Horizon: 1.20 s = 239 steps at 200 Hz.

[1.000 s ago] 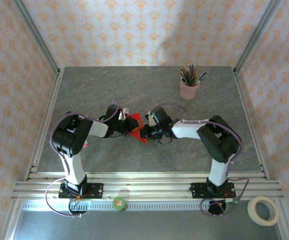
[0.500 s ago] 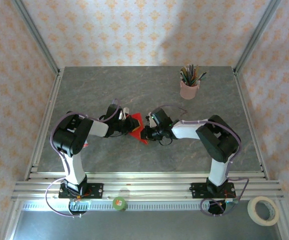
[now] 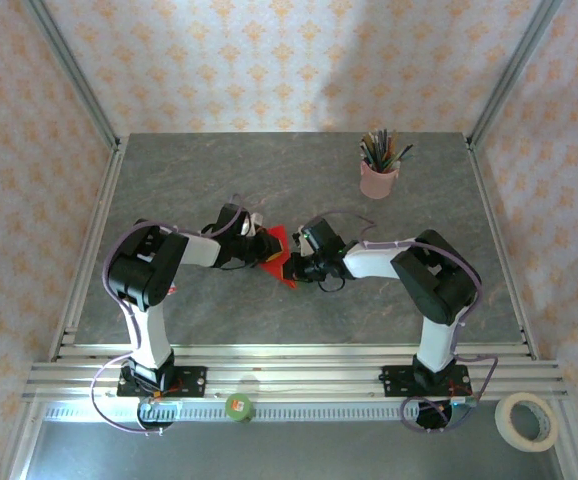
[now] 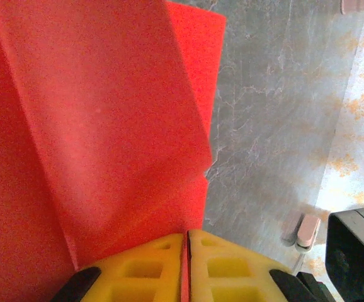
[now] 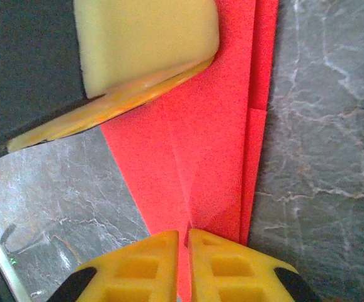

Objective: Fold a paper plane with a square sheet of paper (pick it up from the middle)

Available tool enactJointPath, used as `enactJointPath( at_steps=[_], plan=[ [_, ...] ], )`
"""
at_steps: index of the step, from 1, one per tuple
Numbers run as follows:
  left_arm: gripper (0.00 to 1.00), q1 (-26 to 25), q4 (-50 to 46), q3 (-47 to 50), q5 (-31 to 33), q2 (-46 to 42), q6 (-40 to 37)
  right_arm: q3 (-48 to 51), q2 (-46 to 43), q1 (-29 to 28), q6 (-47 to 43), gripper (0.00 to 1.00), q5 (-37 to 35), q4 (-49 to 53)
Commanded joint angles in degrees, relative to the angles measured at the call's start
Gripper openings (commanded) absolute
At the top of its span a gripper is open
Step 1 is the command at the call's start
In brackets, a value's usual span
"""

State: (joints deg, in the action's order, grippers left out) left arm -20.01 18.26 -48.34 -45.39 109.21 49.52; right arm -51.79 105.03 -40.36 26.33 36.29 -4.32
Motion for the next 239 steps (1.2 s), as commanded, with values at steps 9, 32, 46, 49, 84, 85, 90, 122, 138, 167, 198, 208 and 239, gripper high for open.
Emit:
enactJointPath(
  at_steps=[9, 32, 46, 49, 84, 85, 90, 122, 138, 167, 198, 208, 239],
  plan=[
    [0.15, -0.34, -11.51, 0.72, 8.66, 3.17, -3.01, 3.36, -2.01, -0.20, -0.34, 0.12, -1.82, 4.98],
    [0.15, -0.36, -12.78, 0.70, 9.52, 2.52, -3.46, 5.85, -4.12, -0.23, 0.13, 0.12, -1.33, 5.87],
    [0.15, -0.37, -12.96, 0.41, 9.61, 2.26, -3.55, 7.79, -5.57, -0.25, 0.46, 0.12, -0.86, 6.29],
    [0.15, -0.38, -12.92, 0.39, 9.57, 2.28, -3.56, 8.14, -5.91, -0.24, 0.50, 0.12, -0.69, 6.33],
    [0.15, -0.36, -12.56, -0.21, 8.50, 1.94, -3.46, 11.43, -8.70, -0.16, 0.48, 0.12, 0.28, 7.47],
    [0.15, -0.33, -12.55, -0.24, 8.44, 1.91, -3.46, 11.48, -8.75, -0.16, 0.44, 0.11, 0.23, 7.48],
    [0.15, -0.36, -12.48, -0.27, 8.32, 1.76, -3.46, 11.41, -9.14, -0.16, 0.40, 0.11, 0.03, 7.57],
    [0.15, -0.42, -11.81, -0.57, 7.01, 0.75, -3.13, 10.23, -14.11, -0.14, 1.98, 0.14, -3.57, 2.99],
    [0.15, -0.42, -11.43, -0.62, 6.31, 0.60, -2.96, 9.28, -14.83, -0.12, 4.65, 0.15, -6.57, 0.56],
    [0.15, -0.42, -10.40, -0.71, 5.01, -1.42, -2.29, 4.27, -9.81, -0.16, 6.25, 0.15, -6.58, 0.45],
    [0.16, -0.67, -10.01, -0.71, 4.52, -2.02, -1.79, 1.28, -6.07, -0.47, 8.17, 0.14, -5.50, -3.32],
    [0.16, -0.68, -10.00, -0.71, 4.52, -2.23, -1.62, 0.12, -5.02, -0.58, 8.09, 0.14, -4.74, -3.33],
    [0.16, -0.96, -10.00, -1.22, 3.92, -2.42, -1.27, -1.67, -1.41, -0.93, 7.31, 0.13, -3.56, -0.95]
  ],
)
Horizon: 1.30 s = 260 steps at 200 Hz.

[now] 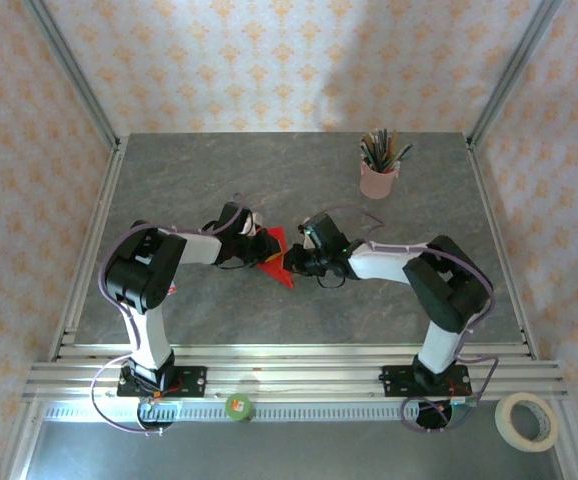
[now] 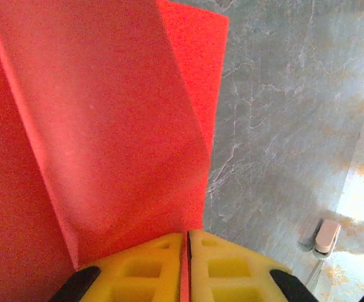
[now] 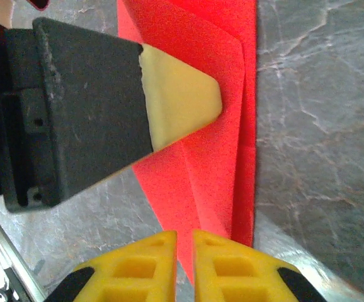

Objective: Fold a paper plane with a square sheet of paper (pick it up from the middle)

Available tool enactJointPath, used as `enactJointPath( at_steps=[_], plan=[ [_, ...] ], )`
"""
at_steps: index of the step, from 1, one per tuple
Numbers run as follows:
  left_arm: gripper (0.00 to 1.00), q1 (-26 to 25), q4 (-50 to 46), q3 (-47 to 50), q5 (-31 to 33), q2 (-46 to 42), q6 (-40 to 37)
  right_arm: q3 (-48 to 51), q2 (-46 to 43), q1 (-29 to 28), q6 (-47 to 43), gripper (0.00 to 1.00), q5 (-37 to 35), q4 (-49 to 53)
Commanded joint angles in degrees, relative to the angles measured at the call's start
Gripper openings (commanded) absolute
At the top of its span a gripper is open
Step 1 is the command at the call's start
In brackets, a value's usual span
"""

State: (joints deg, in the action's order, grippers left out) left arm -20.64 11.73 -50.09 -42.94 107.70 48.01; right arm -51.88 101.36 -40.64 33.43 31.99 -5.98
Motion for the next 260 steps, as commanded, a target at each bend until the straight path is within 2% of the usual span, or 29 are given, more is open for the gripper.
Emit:
enactJointPath(
  at_steps=[1, 34, 81, 143, 223, 260],
  plan=[
    [0.16, -0.39, -3.47, 0.52, 1.47, -0.91, 0.24, -1.57, 2.35, -0.65, 0.18, 0.13, 0.81, 0.75],
    [0.16, -0.81, -3.42, 0.15, 0.85, -1.30, 0.56, -1.38, 3.88, -0.84, -0.45, 0.13, 1.26, 2.46],
    [0.17, -0.71, -3.19, -1.23, 0.02, -4.93, 0.95, -1.99, 4.59, -0.87, -2.64, 0.12, -3.36, 8.82],
    [0.20, 1.47, -2.16, 0.66, 0.14, -9.08, -2.43, 1.05, 2.24, 0.25, -7.42, 0.12, -3.68, 12.39],
    [0.19, -1.08, -3.90, -2.19, -1.46, -2.98, -7.48, 1.52, 1.54, 1.62, -9.85, 0.12, -2.25, 14.96],
    [0.18, -1.41, -4.78, -3.67, 0.02, -0.51, -7.80, 0.81, 2.83, 1.62, -9.17, 0.12, -4.51, 17.50]
  ],
)
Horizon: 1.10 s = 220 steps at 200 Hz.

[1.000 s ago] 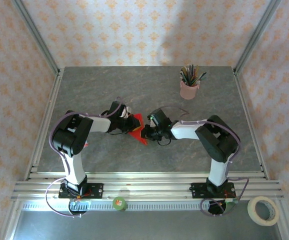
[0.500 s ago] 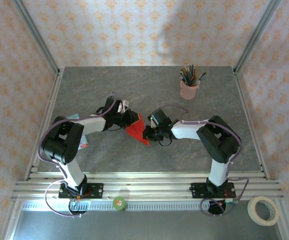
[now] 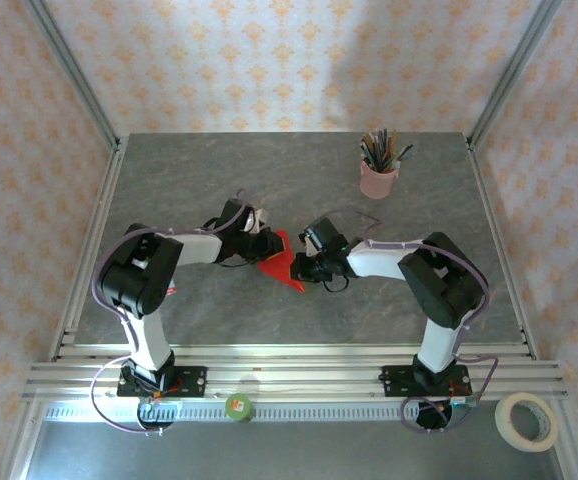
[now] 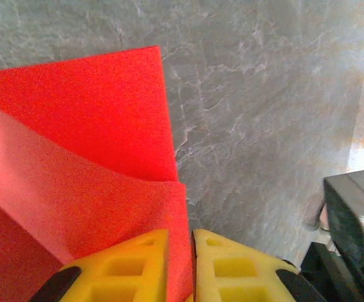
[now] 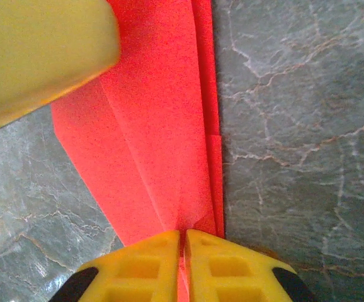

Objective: Fold a paper plane with a square sheet of paper (pick it up from the middle)

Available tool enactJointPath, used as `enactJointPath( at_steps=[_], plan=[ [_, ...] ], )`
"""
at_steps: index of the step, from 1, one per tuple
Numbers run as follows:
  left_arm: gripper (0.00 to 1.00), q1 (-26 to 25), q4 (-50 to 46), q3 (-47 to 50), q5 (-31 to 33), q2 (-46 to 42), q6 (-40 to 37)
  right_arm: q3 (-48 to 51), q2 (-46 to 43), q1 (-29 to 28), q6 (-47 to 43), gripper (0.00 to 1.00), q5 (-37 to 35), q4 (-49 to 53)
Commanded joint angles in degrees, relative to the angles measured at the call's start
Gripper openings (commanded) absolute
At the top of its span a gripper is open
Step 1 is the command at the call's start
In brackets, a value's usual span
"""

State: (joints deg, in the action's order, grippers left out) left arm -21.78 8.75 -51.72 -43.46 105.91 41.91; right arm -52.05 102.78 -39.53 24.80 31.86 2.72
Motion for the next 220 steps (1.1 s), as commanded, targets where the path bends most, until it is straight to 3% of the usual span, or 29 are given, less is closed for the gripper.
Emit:
enactJointPath(
  at_steps=[1, 104, 220],
  plan=[
    [0.18, -0.28, -1.81, -2.09, 0.56, 1.35, -1.72, 1.03, 1.43, 0.50, -0.54, 0.12, -4.50, 8.89],
    [0.18, 1.94, -4.88, -2.92, 6.88, 3.10, -3.88, 3.42, 4.92, 0.48, -3.21, 0.12, -14.30, 16.77],
    [0.19, 13.96, -8.77, -9.42, 9.24, 5.37, -6.70, 4.29, 4.97, 0.50, -3.90, 0.11, -14.83, 16.50]
  ],
)
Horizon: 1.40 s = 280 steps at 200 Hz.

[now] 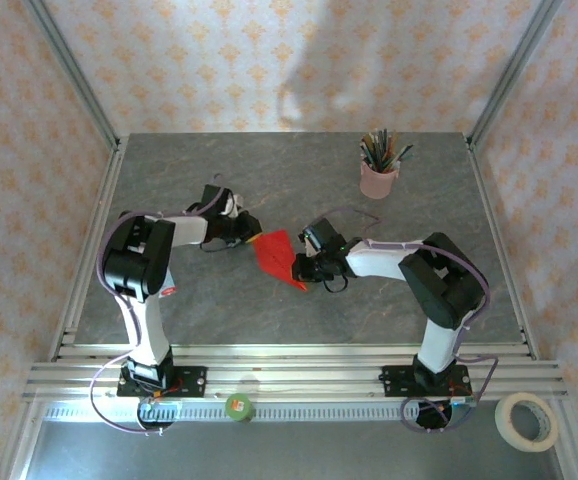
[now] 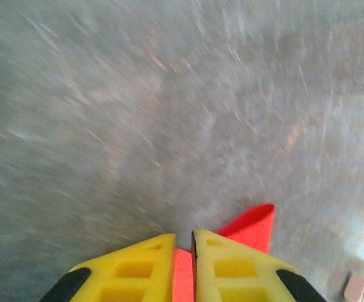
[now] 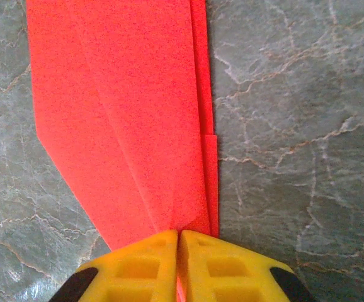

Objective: Fold a paper plane with a square sheet of paper (pick it up from the middle)

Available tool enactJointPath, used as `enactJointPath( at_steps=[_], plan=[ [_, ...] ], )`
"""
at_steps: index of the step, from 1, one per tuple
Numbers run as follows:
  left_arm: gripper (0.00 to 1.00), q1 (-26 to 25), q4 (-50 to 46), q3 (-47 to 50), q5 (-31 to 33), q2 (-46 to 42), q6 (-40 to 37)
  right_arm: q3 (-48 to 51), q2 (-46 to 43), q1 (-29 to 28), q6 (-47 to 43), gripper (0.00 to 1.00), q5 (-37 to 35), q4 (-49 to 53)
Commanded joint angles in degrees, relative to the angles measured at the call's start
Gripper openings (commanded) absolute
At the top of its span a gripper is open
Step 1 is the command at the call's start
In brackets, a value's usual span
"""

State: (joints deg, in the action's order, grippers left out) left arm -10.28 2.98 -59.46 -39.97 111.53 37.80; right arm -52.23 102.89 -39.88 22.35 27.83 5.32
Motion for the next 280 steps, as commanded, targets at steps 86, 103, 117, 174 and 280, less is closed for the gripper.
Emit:
enactJointPath(
  at_steps=[86, 103, 117, 174, 280],
  plan=[
    [0.17, -8.70, 3.74, 7.71, 1.82, -11.81, 5.48, 3.58, 3.83, 1.01, -1.84, 0.12, -4.76, 11.49],
    [0.15, -10.72, 3.46, 6.17, 2.45, -9.29, 5.53, 3.88, 3.25, 1.20, -1.64, 0.12, -1.98, 9.80],
    [0.13, -11.54, 2.64, 4.67, 2.74, -7.19, 5.44, 3.78, 2.76, 1.46, -1.45, 0.12, -0.66, 8.96],
    [0.09, -12.85, -5.04, 0.89, 7.30, -2.51, 2.48, 3.71, 0.37, 2.21, -0.30, 0.12, 3.06, 5.90],
    [0.08, -15.65, -19.93, -4.70, 20.86, 2.62, -1.15, -5.06, 1.14, 1.97, 2.00, 0.08, 6.53, 0.98]
  ],
)
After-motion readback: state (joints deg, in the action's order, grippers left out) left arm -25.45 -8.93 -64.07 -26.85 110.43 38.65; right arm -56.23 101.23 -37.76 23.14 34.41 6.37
